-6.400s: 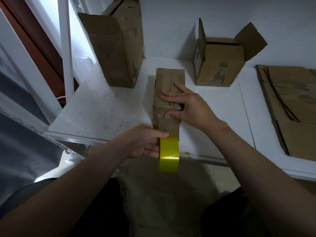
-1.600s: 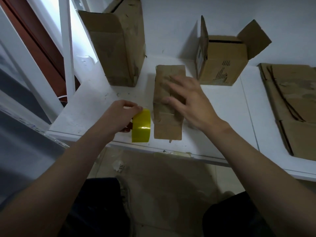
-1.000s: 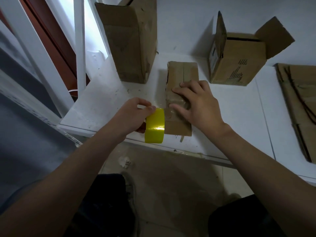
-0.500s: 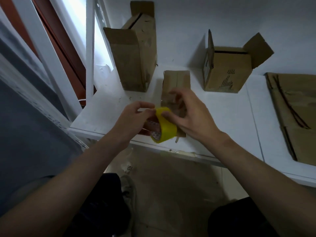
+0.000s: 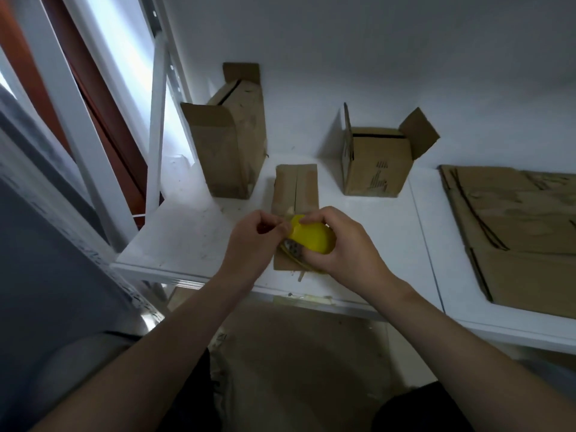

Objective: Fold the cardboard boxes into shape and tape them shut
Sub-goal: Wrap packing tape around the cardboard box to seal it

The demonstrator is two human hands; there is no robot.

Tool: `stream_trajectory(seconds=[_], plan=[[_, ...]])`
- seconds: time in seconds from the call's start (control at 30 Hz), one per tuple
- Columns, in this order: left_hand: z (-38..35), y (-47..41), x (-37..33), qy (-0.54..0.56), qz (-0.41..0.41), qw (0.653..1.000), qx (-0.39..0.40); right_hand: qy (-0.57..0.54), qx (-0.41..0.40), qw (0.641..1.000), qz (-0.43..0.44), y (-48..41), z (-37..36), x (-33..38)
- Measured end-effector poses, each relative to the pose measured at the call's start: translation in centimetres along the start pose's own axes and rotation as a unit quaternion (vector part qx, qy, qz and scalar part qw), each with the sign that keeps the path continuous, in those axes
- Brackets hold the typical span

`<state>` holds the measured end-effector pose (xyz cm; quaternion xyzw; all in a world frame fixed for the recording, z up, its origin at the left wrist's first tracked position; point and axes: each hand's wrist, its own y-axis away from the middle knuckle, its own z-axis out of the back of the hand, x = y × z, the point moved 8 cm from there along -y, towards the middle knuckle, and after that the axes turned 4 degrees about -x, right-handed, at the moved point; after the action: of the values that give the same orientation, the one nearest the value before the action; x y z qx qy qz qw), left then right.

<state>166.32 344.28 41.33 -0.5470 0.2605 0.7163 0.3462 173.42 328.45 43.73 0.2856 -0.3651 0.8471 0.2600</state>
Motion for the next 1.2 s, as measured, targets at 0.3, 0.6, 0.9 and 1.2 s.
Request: stream_trajectory(seconds=[0.3,0.6,0.9,1.2], plan=[[-2.2,-1.0,1.7,0.036,0.127,0.989,0.073,0.161,0.066,0.977,0.120,0.4,0.5,-0.1],[0.5,-2.3,-0.9,-0.042,-0.019,0.999,0.009,0.106,0.074,0.986,0.109,-0.7,2.7,-1.1],[3.6,-3.6,1.3,0.023,0.030,0.999,-0.030,0.167,0.077,0.979,0.086,-1.6,5.7,-4.0],[2.9,-5.8,5.1,0.008,0.033,0.996,-0.081,0.171,0.085,0.975,0.114,-3.6,3.6,-5.5]])
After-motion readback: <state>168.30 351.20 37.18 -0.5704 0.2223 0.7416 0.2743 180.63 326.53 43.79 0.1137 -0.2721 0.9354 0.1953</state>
